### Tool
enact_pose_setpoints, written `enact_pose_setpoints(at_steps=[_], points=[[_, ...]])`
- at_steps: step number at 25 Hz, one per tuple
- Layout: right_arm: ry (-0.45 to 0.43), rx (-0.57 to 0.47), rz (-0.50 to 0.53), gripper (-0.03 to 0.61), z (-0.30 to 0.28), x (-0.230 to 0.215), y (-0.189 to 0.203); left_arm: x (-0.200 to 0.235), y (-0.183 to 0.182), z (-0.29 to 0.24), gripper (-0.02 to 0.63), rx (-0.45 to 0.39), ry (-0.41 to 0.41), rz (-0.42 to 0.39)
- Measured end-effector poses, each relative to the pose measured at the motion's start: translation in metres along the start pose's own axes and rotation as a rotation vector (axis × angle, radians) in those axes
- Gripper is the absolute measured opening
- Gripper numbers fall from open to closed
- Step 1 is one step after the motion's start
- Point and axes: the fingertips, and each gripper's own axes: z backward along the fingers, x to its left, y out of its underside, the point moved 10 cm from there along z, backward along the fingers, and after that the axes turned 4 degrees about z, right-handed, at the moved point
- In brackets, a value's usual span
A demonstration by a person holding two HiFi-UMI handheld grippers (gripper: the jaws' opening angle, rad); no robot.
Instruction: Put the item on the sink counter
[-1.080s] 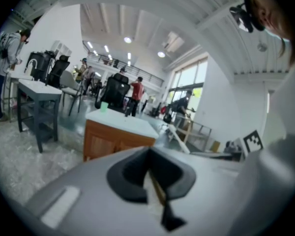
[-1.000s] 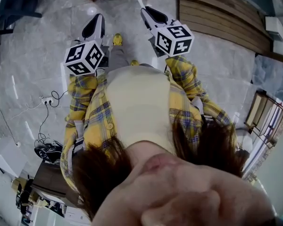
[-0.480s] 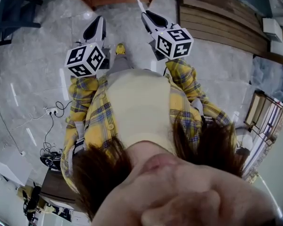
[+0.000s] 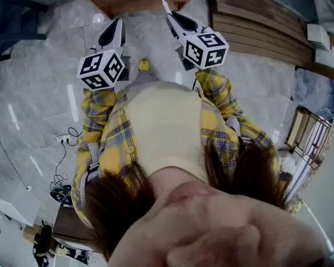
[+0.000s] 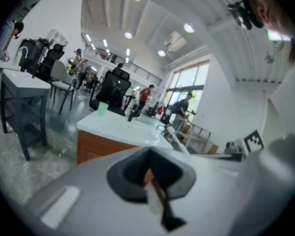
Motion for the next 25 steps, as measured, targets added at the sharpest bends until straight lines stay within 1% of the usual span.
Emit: enact_pose_setpoints(at_steps=[14,21,25], points=[[-0.001,0.012,0.001,0.049,-0.063,-0.005,-0.026,0.052,-0.027,-0.031,0.005,0.008,-0.020,0.009],[0.017,0.007,-0.013,0.049,-0.077,-0.015,-0.033,0.066,-0.032,-0.042,0.005,0.015,-0.026,0.009],[0.024,0.009,-0.015,0.049,-0.084,-0.028,-0.036,0.068,-0.033,-0.057,0.005,0.024,-0.023,0.010]])
